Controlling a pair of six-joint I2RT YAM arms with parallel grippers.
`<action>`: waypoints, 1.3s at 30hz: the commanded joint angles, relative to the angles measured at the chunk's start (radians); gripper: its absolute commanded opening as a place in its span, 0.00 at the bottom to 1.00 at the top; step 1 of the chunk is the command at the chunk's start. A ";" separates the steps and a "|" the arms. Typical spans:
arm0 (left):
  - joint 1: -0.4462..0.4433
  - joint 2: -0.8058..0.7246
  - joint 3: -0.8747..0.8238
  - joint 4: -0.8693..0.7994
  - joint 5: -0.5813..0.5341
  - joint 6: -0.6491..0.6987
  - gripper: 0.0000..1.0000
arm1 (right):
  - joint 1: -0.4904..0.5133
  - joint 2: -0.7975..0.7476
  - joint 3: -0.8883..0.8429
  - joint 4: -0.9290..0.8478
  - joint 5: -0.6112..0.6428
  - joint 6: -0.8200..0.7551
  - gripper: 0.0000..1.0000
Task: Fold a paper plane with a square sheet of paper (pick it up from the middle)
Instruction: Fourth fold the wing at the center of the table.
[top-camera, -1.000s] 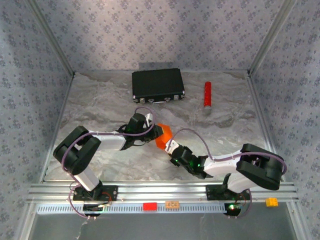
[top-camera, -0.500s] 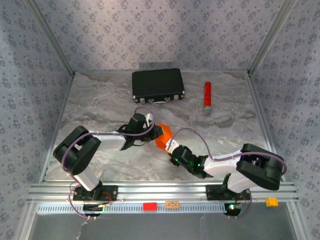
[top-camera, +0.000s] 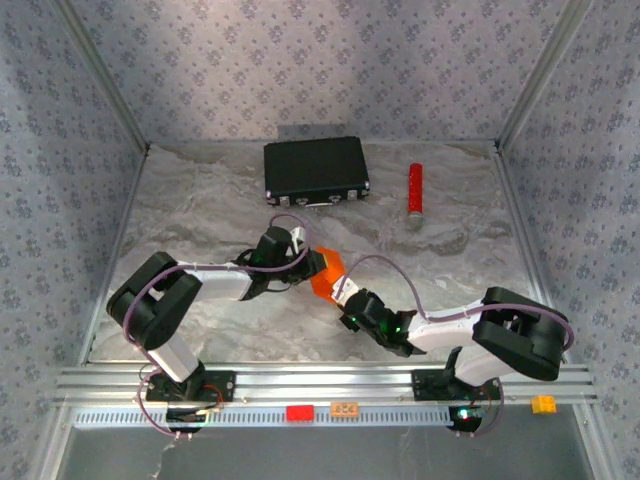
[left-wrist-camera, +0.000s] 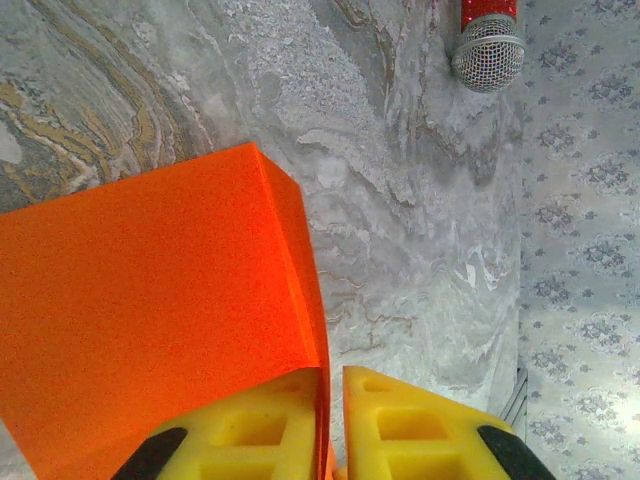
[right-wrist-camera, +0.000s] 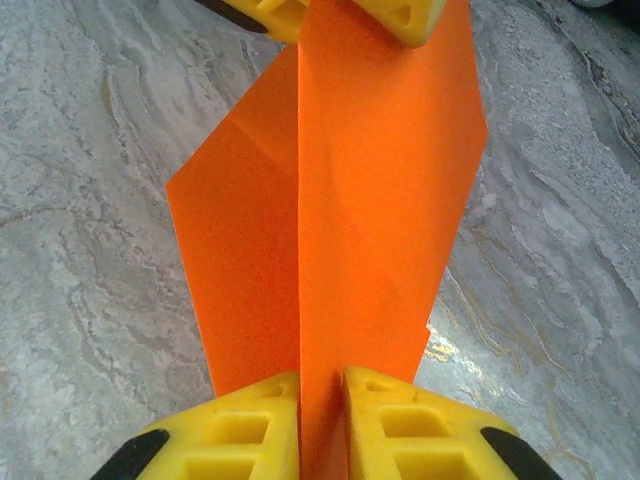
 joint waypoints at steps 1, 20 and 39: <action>0.007 -0.002 0.021 -0.008 0.015 0.001 0.15 | -0.010 -0.006 0.009 -0.001 0.002 0.039 0.19; 0.022 -0.174 -0.006 -0.173 -0.105 0.059 0.59 | -0.098 -0.001 -0.001 0.033 -0.176 0.158 0.06; 0.034 -0.231 -0.022 -0.239 -0.133 0.058 0.58 | -0.210 0.066 0.036 -0.018 -0.449 0.320 0.05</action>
